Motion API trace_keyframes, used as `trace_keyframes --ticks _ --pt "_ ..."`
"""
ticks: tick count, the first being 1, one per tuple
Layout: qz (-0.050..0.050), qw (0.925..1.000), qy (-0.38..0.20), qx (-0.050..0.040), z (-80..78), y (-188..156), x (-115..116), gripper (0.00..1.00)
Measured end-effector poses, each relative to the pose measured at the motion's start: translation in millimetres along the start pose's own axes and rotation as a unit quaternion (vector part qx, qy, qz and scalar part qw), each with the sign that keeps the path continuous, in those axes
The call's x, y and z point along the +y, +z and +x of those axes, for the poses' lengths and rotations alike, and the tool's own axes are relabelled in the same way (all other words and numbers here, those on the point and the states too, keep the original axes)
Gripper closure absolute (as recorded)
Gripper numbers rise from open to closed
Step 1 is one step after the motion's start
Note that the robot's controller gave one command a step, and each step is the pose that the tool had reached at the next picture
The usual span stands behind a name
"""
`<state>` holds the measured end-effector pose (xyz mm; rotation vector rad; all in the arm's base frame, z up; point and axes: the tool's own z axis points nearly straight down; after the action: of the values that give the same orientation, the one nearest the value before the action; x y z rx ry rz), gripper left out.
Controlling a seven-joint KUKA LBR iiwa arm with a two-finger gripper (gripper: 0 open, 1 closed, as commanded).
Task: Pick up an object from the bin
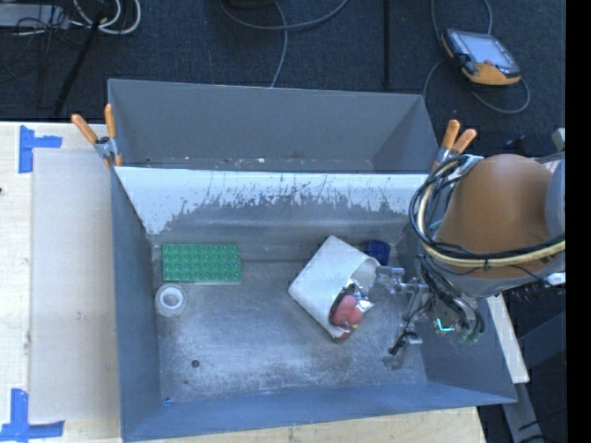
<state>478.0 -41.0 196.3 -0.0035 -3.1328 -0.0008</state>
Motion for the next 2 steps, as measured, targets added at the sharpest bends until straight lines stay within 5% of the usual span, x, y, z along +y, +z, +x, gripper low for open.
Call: trace_keyframes --ticks 1,2 --pt "-0.001 0.9977 0.068 -0.0041 -70.6 95.0 55.1 0.0" --pt "-0.001 0.9798 -0.2 -0.0067 -133.1 118.4 17.0 0.0"
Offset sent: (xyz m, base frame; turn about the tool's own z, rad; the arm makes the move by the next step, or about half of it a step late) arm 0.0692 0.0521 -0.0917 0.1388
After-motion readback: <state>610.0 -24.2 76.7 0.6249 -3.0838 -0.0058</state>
